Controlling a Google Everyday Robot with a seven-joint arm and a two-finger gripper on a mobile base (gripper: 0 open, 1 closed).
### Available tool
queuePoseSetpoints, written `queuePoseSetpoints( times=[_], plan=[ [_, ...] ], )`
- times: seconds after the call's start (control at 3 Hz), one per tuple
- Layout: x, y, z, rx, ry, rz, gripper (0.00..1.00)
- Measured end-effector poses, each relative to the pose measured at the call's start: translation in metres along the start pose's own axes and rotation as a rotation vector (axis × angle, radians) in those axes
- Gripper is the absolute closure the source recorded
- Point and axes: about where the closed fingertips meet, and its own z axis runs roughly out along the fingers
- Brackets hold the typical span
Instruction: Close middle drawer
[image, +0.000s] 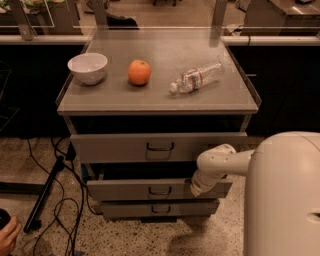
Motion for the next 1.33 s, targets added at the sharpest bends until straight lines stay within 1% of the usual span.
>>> queuePoseSetpoints(
  times=[0.33, 1.0, 1.33],
  plan=[
    [-0.017, -0.006, 0.000, 0.014, -0.020, -0.002, 1.00],
    [-0.033, -0.010, -0.004, 0.032, -0.048, -0.002, 1.00],
    [-0.024, -0.011, -0.026, 0.033, -0.027, 0.004, 1.00]
  ],
)
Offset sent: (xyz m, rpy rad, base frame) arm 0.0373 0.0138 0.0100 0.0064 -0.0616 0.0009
